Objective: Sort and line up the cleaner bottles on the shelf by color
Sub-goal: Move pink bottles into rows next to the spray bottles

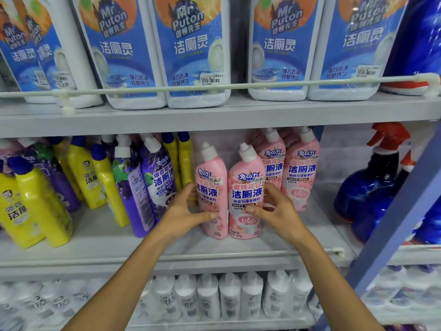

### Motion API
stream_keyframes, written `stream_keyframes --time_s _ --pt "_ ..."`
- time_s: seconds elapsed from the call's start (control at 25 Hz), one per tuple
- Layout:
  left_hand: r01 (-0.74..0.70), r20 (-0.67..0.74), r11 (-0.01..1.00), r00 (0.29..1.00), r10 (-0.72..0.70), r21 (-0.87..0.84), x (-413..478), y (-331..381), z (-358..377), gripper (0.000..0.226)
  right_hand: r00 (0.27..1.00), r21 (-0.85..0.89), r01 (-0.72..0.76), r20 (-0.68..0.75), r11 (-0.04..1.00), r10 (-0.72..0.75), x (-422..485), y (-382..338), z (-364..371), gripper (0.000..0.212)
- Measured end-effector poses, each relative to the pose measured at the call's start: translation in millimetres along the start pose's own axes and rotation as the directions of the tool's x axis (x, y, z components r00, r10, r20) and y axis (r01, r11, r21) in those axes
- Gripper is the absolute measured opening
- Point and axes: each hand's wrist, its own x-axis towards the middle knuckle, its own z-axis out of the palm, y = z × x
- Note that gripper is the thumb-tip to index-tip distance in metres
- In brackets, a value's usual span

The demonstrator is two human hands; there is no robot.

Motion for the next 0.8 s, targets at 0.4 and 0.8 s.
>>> stream_keyframes --time_s 0.4,0.8 --pt "-0.105 -0.300 0.990 0.945 0.128 0.092 -2.3 -3.9 53.4 0.069 0.961 -0.064 -0.015 -0.277 0.998 -0.004 -17.9 -0.2 1.0 0.066" --pt "-0.152 -0.259 0.972 0.946 0.197 0.182 16.7 20.6 147.4 0.073 0.852 -0.166 -0.127 -0.523 0.978 0.022 -46.5 5.9 -71.3 0.064"
